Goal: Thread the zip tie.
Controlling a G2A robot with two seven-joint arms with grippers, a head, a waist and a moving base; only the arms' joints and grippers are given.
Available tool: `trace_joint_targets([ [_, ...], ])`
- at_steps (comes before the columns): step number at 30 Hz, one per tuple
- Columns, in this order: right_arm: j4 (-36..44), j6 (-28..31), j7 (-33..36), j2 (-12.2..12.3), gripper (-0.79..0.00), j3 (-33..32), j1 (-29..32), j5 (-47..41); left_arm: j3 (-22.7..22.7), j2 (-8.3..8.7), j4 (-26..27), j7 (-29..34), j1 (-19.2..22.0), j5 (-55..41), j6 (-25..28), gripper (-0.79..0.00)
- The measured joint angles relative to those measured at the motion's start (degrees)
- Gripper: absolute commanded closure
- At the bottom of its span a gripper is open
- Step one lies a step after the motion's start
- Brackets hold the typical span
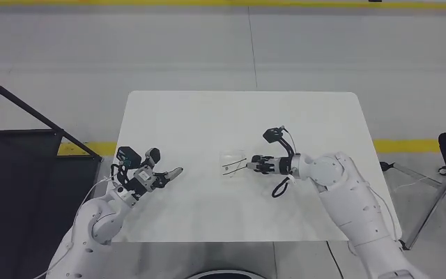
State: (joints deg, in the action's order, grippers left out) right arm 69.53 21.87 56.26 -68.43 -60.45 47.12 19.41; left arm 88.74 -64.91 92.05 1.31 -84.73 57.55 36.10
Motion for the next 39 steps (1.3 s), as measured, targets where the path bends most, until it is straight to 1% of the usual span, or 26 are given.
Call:
trace_joint_targets([
  [9,-1.67,0.98,0.28,-0.23,-0.175,1.31,-1.20,-1.58,0.00,0.00,0.00,0.00,0.00,0.00,0.00,-0.785],
  [16,-2.68,2.08,0.83,-0.37,-0.108,2.21,-1.96,-3.04,0.00,0.00,0.00,0.00,0.00,0.00,0.00,-0.785],
  [23,-3.29,2.58,1.05,-0.43,-0.003,2.91,-2.47,-3.81,0.00,0.00,0.00,0.00,0.00,0.00,0.00,-0.785],
  [33,-3.70,2.58,0.59,-0.36,0.000,3.31,-2.83,-4.22,0.00,0.00,0.00,0.00,0.00,0.00,0.00,-0.785],
  [39,-2.46,3.79,-0.28,0.18,0.000,1.85,-1.94,-5.13,0.00,0.00,0.00,0.00,0.00,0.00,0.00,-0.785],
])
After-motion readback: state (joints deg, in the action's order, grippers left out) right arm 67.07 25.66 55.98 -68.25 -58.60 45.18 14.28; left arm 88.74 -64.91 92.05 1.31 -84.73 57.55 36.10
